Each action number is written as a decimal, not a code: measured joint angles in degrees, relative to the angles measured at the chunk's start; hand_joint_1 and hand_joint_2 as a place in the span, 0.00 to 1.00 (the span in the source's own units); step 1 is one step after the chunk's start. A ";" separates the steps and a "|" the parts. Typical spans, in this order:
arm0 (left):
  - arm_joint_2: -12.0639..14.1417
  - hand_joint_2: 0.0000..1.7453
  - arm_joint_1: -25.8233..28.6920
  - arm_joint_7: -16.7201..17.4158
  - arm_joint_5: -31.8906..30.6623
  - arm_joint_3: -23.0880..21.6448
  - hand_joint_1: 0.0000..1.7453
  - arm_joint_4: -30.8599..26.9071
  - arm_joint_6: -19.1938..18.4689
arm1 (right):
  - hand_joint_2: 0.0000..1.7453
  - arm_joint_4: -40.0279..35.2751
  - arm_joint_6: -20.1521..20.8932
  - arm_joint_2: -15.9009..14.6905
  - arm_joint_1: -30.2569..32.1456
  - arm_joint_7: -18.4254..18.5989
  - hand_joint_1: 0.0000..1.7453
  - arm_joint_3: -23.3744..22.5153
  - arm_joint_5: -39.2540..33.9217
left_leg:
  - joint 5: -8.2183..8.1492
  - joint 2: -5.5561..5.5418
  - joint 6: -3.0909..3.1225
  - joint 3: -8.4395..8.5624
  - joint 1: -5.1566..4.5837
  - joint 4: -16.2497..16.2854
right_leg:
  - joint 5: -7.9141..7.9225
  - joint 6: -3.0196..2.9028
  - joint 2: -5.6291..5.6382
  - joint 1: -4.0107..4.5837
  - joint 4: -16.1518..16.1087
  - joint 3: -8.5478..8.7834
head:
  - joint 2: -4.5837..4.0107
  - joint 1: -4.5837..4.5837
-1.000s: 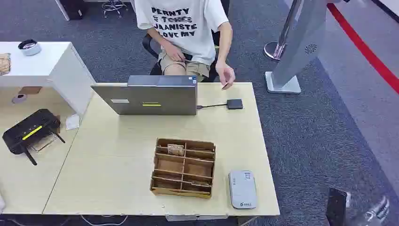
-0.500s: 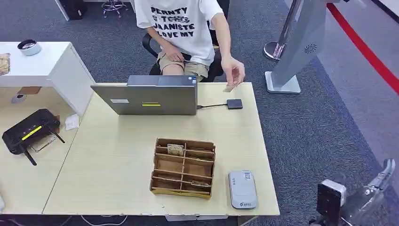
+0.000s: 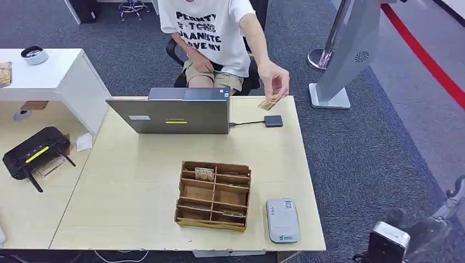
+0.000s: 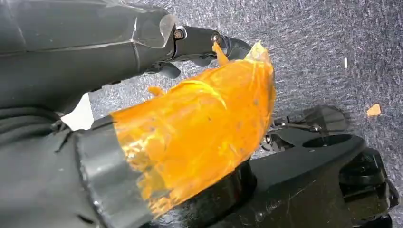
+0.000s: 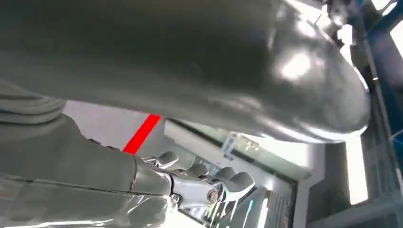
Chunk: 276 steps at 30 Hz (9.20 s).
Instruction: Pass the card to the sensor for recognition and then transmit it.
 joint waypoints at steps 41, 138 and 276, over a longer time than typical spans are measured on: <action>0.11 0.00 -0.41 0.46 -4.24 0.61 0.00 0.00 -2.34 | 1.00 2.44 0.04 -10.38 -12.54 6.21 0.00 22.59 24.79 | 0.05 0.00 -0.01 0.02 0.00 0.00 | 0.05 -0.04 0.00 0.00 0.01 0.00 | 0.00 0.00; 1.16 0.00 -2.06 2.56 -8.24 -2.23 0.00 0.00 -5.49 | 1.00 35.32 -0.04 -28.61 -36.44 27.89 1.00 35.07 48.59 | 0.34 -0.04 0.09 -0.24 -0.04 0.05 | 0.37 0.06 0.00 -0.02 0.00 -0.21 | 0.00 0.00; 1.68 0.00 -0.61 1.09 -6.82 6.18 0.00 0.00 -3.41 | 1.00 28.65 39.47 -41.70 -15.75 32.52 1.00 41.66 -9.86 | 0.31 -0.07 0.07 -0.20 -0.03 0.02 | 0.30 0.01 -0.05 -0.01 -0.01 -0.19 | 0.00 0.00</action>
